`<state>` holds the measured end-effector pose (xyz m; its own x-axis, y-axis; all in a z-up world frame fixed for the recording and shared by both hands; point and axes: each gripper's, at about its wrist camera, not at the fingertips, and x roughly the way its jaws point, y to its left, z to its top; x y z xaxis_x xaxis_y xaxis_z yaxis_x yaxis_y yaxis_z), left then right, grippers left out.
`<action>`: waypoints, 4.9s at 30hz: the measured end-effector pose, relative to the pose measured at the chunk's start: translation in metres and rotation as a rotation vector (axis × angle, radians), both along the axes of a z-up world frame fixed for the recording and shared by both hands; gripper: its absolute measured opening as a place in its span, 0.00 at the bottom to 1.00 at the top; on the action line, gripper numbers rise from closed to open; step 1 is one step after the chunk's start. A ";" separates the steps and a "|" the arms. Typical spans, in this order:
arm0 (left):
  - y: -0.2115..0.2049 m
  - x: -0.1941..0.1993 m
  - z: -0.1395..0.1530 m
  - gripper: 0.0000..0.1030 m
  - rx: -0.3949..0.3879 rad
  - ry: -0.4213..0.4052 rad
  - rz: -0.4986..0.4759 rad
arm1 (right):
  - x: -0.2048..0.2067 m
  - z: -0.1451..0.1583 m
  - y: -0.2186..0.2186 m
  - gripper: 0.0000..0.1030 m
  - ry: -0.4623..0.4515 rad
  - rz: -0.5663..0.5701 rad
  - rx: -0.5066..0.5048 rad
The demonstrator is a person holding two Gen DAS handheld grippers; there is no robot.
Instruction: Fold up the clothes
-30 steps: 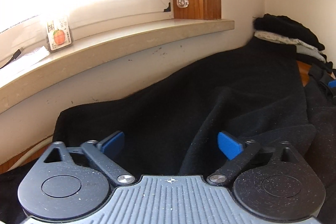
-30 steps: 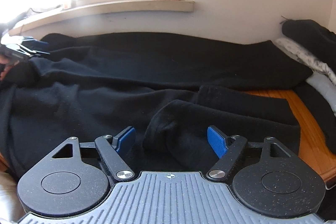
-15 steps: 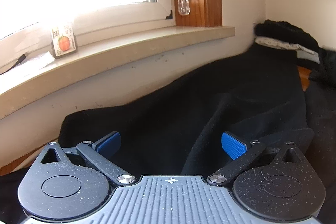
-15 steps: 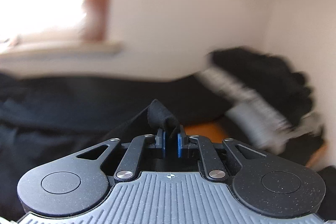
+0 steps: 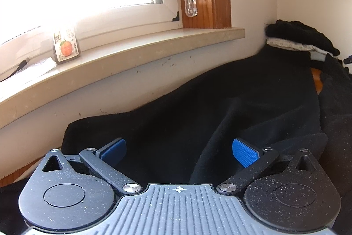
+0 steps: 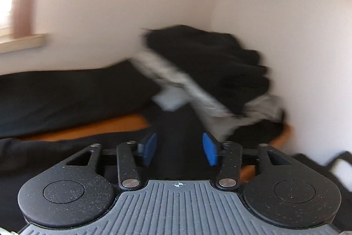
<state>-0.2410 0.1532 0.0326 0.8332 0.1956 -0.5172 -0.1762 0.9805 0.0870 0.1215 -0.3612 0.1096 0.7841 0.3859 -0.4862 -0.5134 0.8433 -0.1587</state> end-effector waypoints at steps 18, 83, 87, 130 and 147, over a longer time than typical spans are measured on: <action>-0.026 -0.070 0.041 0.66 0.067 -0.002 0.015 | -0.046 -0.034 0.147 0.76 0.109 0.463 0.046; -0.122 0.009 -0.002 0.48 -0.007 0.151 -0.382 | -0.044 -0.034 -0.057 0.78 0.256 0.154 0.204; -0.123 0.003 -0.003 0.37 -0.031 0.141 -0.393 | -0.025 -0.062 -0.109 0.67 0.364 -0.005 0.327; -0.126 -0.019 0.000 0.03 0.037 0.115 -0.369 | 0.010 -0.144 -0.184 0.05 0.451 -0.058 1.256; -0.109 -0.042 0.089 0.02 -0.050 -0.205 -0.323 | -0.017 0.047 -0.208 0.04 0.185 0.035 1.205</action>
<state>-0.2828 0.0446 0.1221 0.9350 -0.1148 -0.3355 0.1334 0.9905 0.0328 0.1047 -0.5689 0.1568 0.7212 0.6862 0.0945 -0.4704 0.3850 0.7940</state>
